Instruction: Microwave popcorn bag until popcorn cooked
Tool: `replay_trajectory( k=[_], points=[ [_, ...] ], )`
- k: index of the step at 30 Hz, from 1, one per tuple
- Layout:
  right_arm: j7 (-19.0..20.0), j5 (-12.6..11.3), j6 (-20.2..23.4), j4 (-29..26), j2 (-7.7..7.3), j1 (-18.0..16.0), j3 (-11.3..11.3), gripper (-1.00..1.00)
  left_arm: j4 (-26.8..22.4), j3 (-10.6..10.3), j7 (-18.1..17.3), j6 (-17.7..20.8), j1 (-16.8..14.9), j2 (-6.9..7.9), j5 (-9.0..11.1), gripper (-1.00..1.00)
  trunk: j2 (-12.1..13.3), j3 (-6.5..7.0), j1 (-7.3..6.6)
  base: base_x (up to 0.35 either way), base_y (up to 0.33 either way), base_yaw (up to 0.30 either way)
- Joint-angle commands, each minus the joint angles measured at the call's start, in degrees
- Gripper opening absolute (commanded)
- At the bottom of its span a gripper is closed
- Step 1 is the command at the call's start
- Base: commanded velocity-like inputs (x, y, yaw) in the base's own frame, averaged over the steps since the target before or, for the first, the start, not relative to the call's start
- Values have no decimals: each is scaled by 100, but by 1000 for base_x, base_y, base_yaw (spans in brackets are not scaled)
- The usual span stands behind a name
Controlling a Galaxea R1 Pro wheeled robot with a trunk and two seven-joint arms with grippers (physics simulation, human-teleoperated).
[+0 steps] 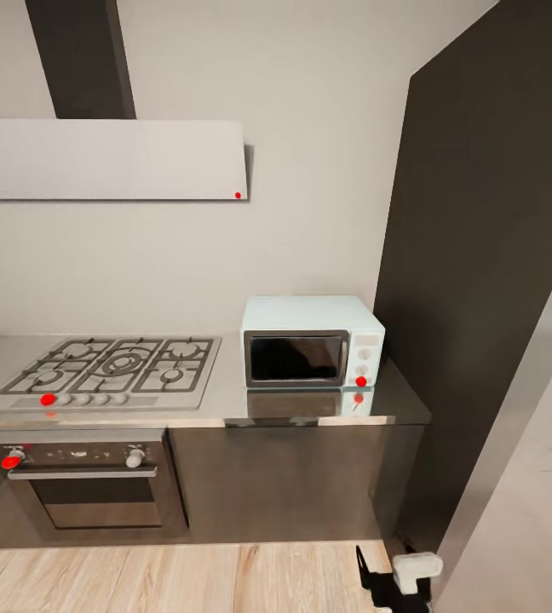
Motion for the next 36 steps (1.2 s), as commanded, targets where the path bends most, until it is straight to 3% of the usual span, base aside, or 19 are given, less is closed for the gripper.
replay_trajectory(
  k=[1,10,15,26,36],
  points=[
    [-39,-1,-53,-191,-6,2,25,100,-5,39,-1,11,3,2,1,100,-2,0,2,10,5,0],
    [-43,0,-82,-1579,-7,2,27,100,-4,31,-1,48,3,-5,1,100,-2,0,2,213,126,0],
    [-96,0,-98,-1925,-5,2,27,100,-4,30,-1,58,3,-5,1,100,-2,0,2,288,163,0],
    [-110,0,-114,-2040,-8,2,-18,100,-4,30,-1,60,3,-5,1,100,-2,0,2,283,85,0],
    [-110,0,-361,-2041,-8,2,-224,100,-4,36,-1,59,3,-5,1,100,-2,0,2,246,-15,0]
  ],
)
